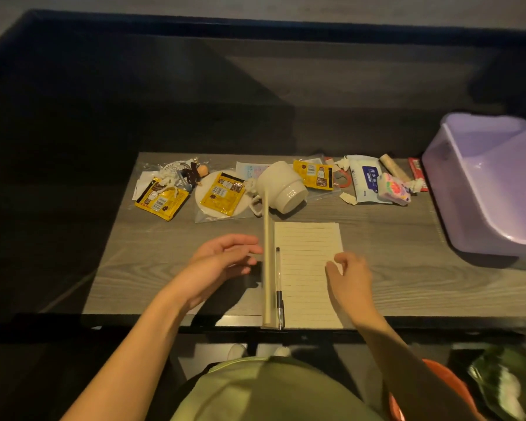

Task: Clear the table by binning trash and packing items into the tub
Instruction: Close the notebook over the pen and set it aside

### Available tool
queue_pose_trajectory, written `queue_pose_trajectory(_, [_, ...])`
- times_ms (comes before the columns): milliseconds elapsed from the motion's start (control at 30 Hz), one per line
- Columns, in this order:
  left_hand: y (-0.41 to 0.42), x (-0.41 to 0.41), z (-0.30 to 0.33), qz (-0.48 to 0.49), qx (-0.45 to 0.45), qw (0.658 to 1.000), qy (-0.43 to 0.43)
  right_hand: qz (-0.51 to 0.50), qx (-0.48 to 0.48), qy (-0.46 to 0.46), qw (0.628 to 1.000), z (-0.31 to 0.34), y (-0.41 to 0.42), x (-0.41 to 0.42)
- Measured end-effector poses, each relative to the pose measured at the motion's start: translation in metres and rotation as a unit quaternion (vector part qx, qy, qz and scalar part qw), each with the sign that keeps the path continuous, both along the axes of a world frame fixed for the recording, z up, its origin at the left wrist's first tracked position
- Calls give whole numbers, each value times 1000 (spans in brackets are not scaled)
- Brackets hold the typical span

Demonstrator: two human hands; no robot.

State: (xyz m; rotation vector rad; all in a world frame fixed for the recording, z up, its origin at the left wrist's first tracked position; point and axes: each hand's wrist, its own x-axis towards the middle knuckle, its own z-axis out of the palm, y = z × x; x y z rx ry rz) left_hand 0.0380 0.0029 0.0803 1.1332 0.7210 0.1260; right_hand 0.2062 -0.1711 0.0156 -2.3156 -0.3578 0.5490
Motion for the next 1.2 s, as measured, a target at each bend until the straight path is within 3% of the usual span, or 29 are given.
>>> queue_pose_trajectory(133, [-25, 26, 1, -88, 62, 994, 22, -35, 31, 62, 997, -2, -3, 11])
queue_pose_trajectory(333, [-64, 58, -31, -143, 120, 979, 76, -85, 71, 172, 979, 14, -1, 32])
queue_pose_trajectory(500, [-64, 63, -54, 44, 225, 960, 160, -44, 78, 246, 965, 10, -7, 39])
queue_pose_trajectory(667, [-53, 66, -66, 68, 161, 952, 250, -74, 68, 243, 965, -1, -4, 41])
queue_pose_trajectory(900, [-82, 96, -60, 55, 2, 983, 175, -102, 100, 235, 961, 7, -38, 75])
queue_pose_trajectory(1067, [-117, 138, -54, -2, -16, 992, 126, -153, 101, 195, 963, 18, -80, 112])
queue_pose_trajectory(1200, [-138, 173, -50, -48, -17, 993, 105, -167, 61, 93, 980, 27, -101, 136])
